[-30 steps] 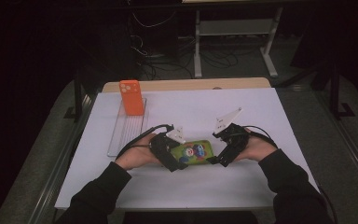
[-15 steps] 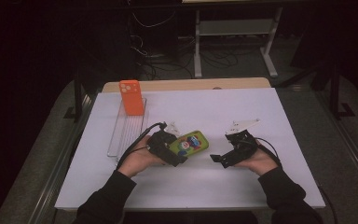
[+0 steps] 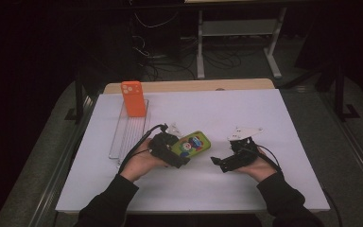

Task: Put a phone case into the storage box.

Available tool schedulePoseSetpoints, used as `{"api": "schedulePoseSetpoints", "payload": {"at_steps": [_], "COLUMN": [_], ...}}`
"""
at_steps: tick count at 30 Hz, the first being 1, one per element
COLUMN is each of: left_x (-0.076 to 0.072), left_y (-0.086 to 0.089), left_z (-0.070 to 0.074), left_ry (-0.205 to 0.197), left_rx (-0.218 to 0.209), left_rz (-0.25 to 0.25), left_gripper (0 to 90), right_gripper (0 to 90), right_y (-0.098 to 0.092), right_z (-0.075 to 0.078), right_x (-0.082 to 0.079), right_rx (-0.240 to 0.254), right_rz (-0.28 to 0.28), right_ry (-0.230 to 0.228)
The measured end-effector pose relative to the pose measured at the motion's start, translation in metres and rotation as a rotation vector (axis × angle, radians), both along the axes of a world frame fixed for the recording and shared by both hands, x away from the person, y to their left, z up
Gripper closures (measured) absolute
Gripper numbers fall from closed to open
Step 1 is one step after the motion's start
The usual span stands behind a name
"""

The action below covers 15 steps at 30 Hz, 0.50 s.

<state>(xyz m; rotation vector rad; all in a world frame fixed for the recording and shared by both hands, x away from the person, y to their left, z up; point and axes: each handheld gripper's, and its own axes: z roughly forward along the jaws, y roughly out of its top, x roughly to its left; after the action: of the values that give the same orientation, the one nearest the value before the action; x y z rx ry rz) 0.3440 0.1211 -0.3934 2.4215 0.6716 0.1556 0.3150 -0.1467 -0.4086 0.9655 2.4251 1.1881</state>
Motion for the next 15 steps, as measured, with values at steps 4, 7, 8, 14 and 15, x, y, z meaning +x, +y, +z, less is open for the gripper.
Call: {"api": "schedulePoseSetpoints", "payload": {"at_steps": [4,7,8,14,15], "left_x": [0.001,0.001,0.001,0.001,0.001], "left_y": [0.002,0.002,0.002,0.001,0.001], "left_z": [0.001,0.001,0.001,0.001,0.001], "left_ry": [0.001,0.002,0.003,-0.004,-0.002], "left_rx": [-0.001,0.005,0.006,0.017,0.016], "left_rz": [0.000,-0.002,-0.003,-0.015,-0.014], "left_gripper": [15.6,15.6,15.6,15.6,15.6], "right_gripper": [0.0,0.0,0.0,0.0,0.0], "right_y": [0.004,0.006,0.007,0.013,0.014], "right_z": [-0.001,-0.003,-0.003,-0.003,-0.003], "right_x": [-0.002,-0.004,-0.005,-0.011,-0.011], "right_rx": [-0.025,-0.068,-0.075,-0.152,-0.166], "right_rz": [0.006,0.014,0.008,0.025,0.034], "right_ry": [-0.033,-0.068,-0.080,-0.160,-0.187]}}
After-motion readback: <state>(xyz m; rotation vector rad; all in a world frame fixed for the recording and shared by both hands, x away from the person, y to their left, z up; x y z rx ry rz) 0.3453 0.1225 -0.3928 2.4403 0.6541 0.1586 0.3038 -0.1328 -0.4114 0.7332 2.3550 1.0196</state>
